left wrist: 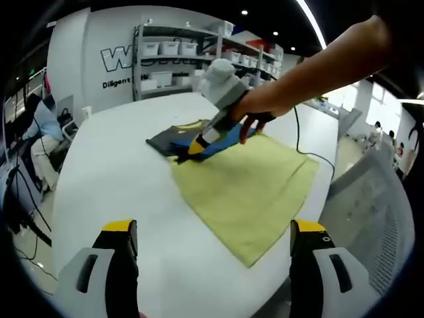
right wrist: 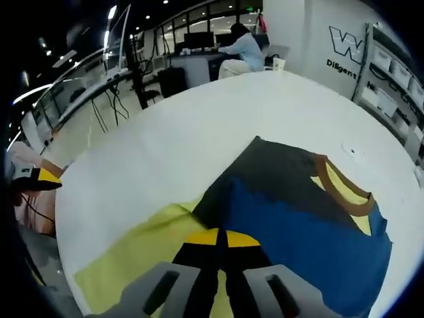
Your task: Fold the garment on the visible template until the final outline fits inside the template.
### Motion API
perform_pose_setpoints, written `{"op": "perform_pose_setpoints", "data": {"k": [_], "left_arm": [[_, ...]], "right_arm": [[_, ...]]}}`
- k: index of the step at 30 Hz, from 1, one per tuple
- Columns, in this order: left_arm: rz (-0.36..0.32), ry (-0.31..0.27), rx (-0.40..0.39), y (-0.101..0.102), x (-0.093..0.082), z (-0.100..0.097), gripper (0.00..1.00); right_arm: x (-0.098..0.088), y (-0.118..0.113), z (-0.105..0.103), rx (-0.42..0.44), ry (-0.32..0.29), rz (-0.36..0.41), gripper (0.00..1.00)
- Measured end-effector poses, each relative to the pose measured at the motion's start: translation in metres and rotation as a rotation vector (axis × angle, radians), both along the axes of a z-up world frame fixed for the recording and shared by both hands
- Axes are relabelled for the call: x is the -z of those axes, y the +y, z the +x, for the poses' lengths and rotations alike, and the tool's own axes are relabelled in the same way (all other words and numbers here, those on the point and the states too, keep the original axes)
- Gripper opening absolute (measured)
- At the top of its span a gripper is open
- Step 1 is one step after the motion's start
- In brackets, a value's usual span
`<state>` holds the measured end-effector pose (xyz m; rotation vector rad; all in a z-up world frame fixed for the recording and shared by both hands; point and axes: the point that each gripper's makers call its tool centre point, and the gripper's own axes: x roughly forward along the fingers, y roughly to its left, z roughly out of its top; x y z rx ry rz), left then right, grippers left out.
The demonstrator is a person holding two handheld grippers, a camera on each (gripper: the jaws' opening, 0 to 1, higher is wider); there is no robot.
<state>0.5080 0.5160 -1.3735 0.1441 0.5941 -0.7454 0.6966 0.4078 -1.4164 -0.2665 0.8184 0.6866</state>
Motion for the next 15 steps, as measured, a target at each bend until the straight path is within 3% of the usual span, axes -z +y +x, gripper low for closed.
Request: {"op": "perform_pose_setpoints", "data": {"k": [8, 11, 15], "left_arm": [[-0.013, -0.021, 0.004, -0.008, -0.009, 0.008, 0.93], [-0.018, -0.026, 0.001, -0.008, -0.011, 0.01, 0.93], [-0.025, -0.03, -0.006, -0.008, -0.011, 0.011, 0.93]], "right_arm": [[-0.069, -0.012, 0.043, 0.168, -0.089, 0.166, 0.0], [-0.078, -0.013, 0.046, 0.169, -0.097, 0.164, 0.0], [-0.076, -0.007, 0.049, 0.175, -0.094, 0.164, 0.0]]}}
